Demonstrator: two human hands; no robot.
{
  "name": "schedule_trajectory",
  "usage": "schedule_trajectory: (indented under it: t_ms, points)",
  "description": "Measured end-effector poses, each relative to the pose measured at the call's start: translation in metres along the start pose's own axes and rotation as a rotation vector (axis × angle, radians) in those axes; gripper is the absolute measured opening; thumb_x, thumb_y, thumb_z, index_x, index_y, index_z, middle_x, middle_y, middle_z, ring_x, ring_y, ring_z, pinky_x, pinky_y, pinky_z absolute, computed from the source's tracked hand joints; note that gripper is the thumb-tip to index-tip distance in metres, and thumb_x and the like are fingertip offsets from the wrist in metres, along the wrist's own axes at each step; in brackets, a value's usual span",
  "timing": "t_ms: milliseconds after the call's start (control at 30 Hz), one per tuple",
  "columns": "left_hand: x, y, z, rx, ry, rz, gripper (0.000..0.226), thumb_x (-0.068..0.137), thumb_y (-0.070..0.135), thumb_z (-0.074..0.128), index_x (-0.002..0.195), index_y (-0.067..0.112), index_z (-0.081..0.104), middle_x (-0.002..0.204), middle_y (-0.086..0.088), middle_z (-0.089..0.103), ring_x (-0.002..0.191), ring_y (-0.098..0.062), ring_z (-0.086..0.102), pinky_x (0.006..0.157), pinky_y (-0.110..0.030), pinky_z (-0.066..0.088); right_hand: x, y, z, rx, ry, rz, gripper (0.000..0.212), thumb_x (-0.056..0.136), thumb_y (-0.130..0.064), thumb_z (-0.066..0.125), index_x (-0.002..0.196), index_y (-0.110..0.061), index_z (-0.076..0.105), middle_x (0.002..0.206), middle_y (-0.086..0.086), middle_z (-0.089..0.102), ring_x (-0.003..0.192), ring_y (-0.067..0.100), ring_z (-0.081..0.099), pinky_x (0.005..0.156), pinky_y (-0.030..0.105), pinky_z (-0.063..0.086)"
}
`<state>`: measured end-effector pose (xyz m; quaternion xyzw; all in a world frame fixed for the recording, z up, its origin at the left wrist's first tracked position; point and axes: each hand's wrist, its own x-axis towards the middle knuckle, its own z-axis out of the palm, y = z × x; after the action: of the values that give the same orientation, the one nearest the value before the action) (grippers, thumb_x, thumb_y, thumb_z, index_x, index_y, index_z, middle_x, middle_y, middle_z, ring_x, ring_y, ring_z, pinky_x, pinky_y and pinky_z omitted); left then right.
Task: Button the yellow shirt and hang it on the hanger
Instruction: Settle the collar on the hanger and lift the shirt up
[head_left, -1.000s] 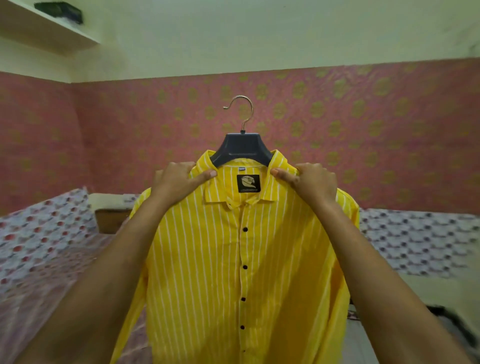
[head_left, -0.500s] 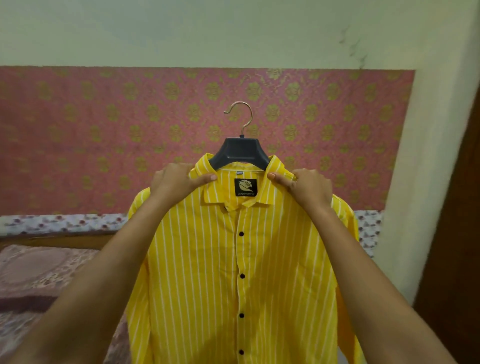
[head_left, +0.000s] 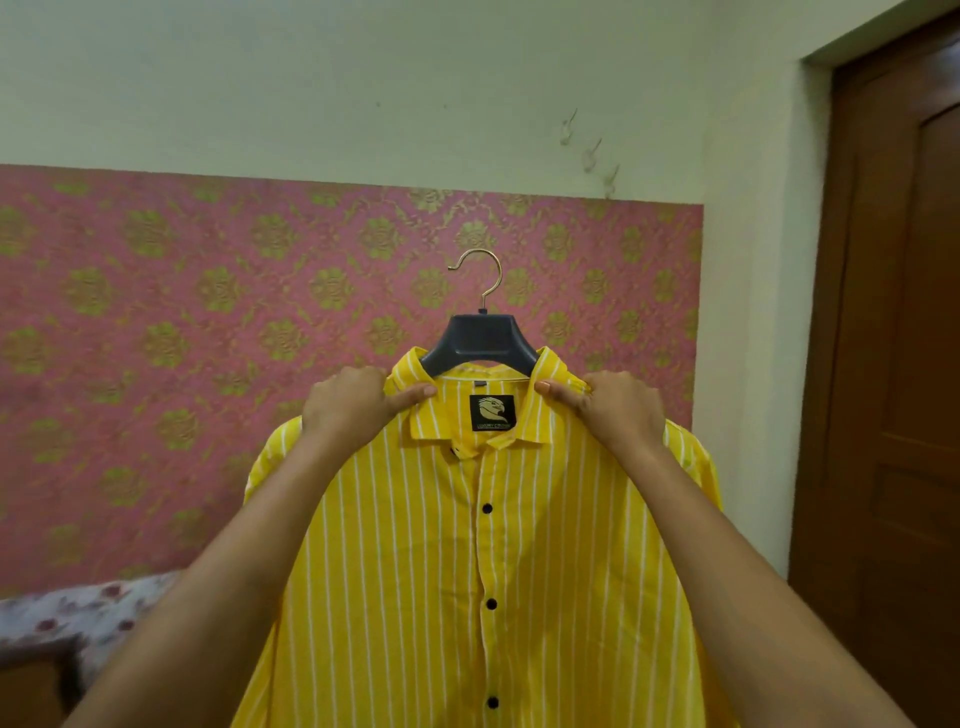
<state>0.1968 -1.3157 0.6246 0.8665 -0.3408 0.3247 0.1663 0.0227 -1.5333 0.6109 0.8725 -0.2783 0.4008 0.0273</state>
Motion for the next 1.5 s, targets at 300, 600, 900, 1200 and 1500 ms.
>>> schedule_trajectory:
  t_ms: [300,600,900,1200,1500]
  points:
    - [0.183,0.06,0.062,0.01,0.058,0.135,0.082,0.069,0.083,0.028,0.093,0.012,0.061,0.088,-0.012,0.065,0.084,-0.034,0.064,0.06,-0.034,0.04,0.142,0.074,0.042,-0.095,0.115,0.108,0.088,0.067,-0.084,0.021,0.085,-0.01,0.066,0.092,0.016,0.068,0.091,0.035,0.063,0.068,0.038,0.043]
    - [0.338,0.147,0.125,0.127,0.168,0.171,0.081,0.067,0.085,0.016,0.08,0.016,0.058,0.066,0.0,0.056,0.062,-0.022,0.056,0.049,-0.028,0.038,0.289,0.175,0.075,-0.049,0.151,0.113,0.07,0.073,-0.081,0.029,0.055,-0.014,0.041,0.08,0.013,0.065,0.079,0.032,0.062,0.056,0.032,0.035]
    - [0.449,0.213,0.184,0.163,0.255,0.1,0.072,0.074,0.081,0.02,0.064,0.016,0.047,0.06,0.0,0.051,0.055,-0.016,0.05,0.047,-0.028,0.038,0.417,0.255,0.121,-0.058,0.272,0.078,0.104,0.023,-0.091,-0.028,0.052,-0.017,0.038,0.054,-0.002,0.04,0.056,0.02,0.048,0.042,0.026,0.022]
    - [0.564,0.242,0.215,0.228,0.331,0.144,0.073,0.077,0.08,0.02,0.067,0.014,0.048,0.066,-0.003,0.053,0.065,-0.024,0.055,0.055,-0.03,0.042,0.524,0.293,0.174,-0.061,0.385,0.109,0.078,0.064,-0.085,0.017,0.057,-0.013,0.045,0.08,0.011,0.065,0.077,0.031,0.063,0.056,0.03,0.036]
    - [0.668,0.27,0.215,0.311,0.425,0.236,0.072,0.078,0.079,0.016,0.067,0.014,0.044,0.073,-0.004,0.053,0.07,-0.023,0.051,0.061,-0.032,0.036,0.61,0.313,0.183,-0.049,0.485,0.22,0.077,0.073,-0.08,0.027,0.071,-0.009,0.055,0.096,0.016,0.067,0.09,0.035,0.062,0.068,0.035,0.043]
